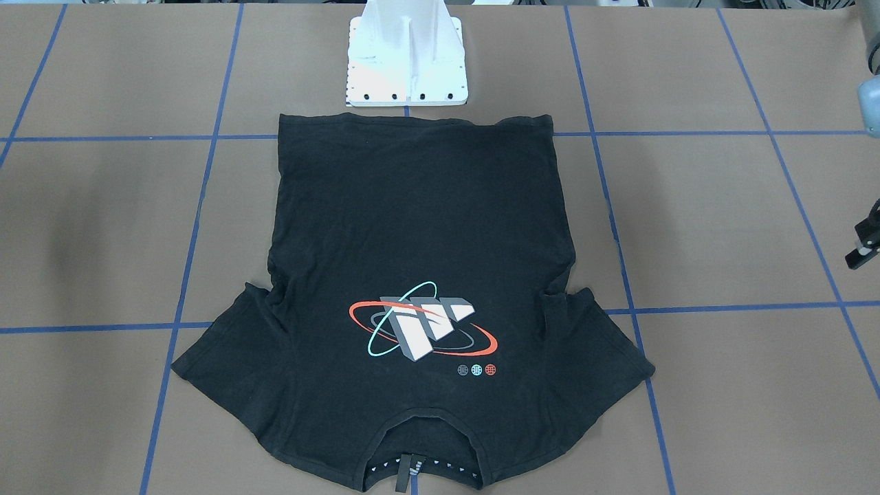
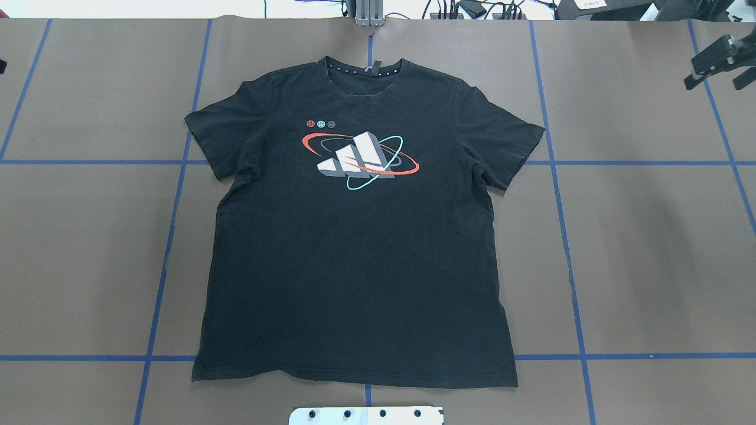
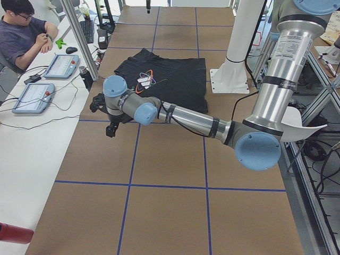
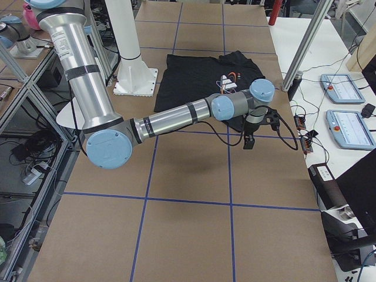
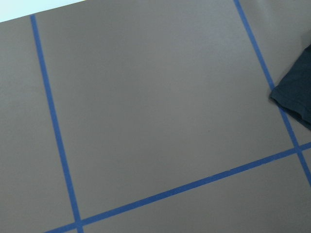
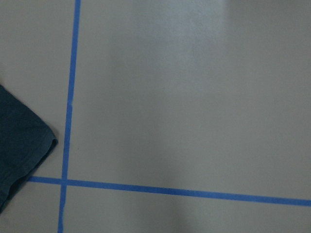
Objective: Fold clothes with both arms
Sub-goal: 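Move the right gripper down to the sleeve nearest it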
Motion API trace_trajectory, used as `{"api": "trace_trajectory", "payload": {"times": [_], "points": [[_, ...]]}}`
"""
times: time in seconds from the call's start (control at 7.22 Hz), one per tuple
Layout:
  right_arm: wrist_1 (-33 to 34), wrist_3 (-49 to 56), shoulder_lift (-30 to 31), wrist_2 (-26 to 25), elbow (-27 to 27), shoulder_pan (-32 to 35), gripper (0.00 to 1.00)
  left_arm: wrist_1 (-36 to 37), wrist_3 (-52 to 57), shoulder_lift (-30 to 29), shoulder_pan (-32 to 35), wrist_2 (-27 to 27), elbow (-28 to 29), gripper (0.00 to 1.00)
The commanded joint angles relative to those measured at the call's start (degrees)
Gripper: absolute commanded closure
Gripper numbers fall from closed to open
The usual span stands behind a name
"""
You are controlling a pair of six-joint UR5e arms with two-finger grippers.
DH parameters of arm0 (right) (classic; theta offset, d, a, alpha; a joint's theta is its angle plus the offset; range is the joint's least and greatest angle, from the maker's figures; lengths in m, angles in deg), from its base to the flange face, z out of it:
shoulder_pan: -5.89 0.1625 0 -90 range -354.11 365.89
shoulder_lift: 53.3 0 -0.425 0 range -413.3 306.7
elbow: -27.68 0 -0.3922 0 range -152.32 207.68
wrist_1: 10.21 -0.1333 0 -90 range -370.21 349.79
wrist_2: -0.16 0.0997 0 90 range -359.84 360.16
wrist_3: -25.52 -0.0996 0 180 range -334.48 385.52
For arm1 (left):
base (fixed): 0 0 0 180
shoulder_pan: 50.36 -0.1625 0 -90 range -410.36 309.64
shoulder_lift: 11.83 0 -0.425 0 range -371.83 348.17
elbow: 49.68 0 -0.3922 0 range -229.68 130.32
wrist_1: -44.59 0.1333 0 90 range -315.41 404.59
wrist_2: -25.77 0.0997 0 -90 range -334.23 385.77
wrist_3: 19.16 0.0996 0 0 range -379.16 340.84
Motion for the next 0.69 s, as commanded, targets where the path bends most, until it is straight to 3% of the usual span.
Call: {"api": "trace_trajectory", "payload": {"times": [0.0,0.28,0.55], "points": [[-10.3,-2.9,-0.2,0.1,3.7,-3.3,0.00,-8.7,-9.7,-2.9,-5.0,0.9,6.2,0.00],[-15.1,-7.6,-1.7,-0.3,4.4,-6.0,0.00,-13.6,-16.3,-2.7,-6.6,0.9,6.6,0.00],[-16.3,-7.9,-8.9,-0.4,11.2,-8.8,0.00,-15.1,-19.4,-3.1,-6.6,1.0,6.6,0.00]]}}
